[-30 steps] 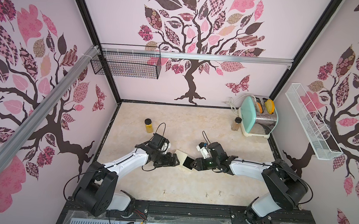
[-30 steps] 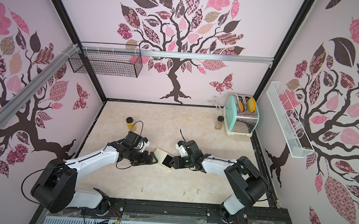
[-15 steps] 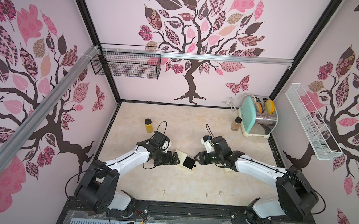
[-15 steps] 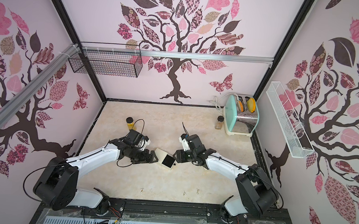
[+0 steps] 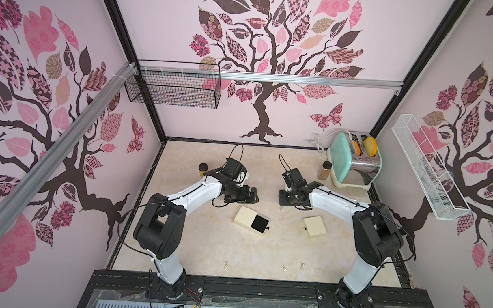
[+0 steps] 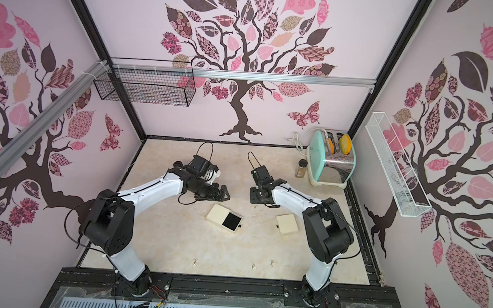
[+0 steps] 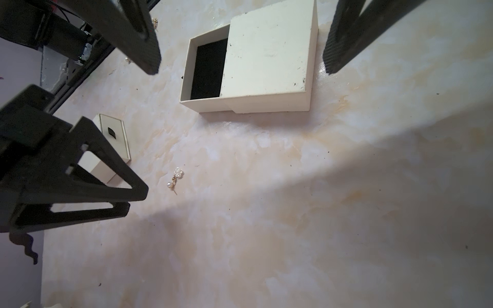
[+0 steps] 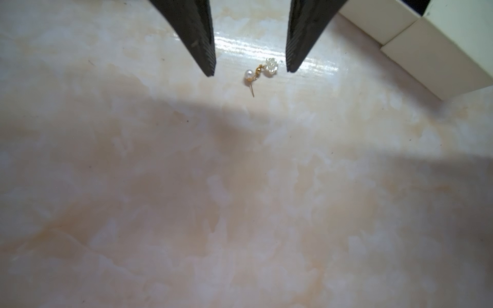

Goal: Place the earrings into the drawer-style jewelry box
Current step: Pick up the earring from the center of the board.

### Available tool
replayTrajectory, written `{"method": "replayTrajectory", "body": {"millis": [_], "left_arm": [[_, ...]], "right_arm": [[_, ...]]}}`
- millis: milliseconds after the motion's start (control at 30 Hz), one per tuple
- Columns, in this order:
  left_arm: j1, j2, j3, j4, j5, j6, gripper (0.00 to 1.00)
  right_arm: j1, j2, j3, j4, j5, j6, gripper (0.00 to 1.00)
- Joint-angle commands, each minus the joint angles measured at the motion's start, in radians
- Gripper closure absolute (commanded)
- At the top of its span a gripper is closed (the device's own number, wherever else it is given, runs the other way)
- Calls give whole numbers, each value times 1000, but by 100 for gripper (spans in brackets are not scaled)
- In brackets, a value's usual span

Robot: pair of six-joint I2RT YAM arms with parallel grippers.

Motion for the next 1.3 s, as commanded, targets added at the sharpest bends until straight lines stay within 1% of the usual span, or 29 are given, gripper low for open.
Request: {"method": "replayTrajectory", "body": {"millis": [0, 233, 567, 733, 1000, 1267], "left_arm": [[-1, -7, -21, 5, -1, 11, 2], [0, -16, -65, 38, 10, 8, 2], [-1, -13, -93, 66, 38, 8, 2], [-1, -13, -99, 76, 45, 6, 2], [-3, -19, -111, 81, 47, 10, 2], [-3, -25, -116, 83, 44, 15, 2]], "right_arm": [[6, 24, 43, -75, 32, 22, 56], [10, 88, 75, -80, 9, 36, 61], [32, 130, 99, -105, 28, 38, 71], [35, 143, 100, -114, 51, 33, 71], [38, 161, 103, -117, 43, 30, 71], [47, 142, 87, -119, 25, 38, 78]]}}
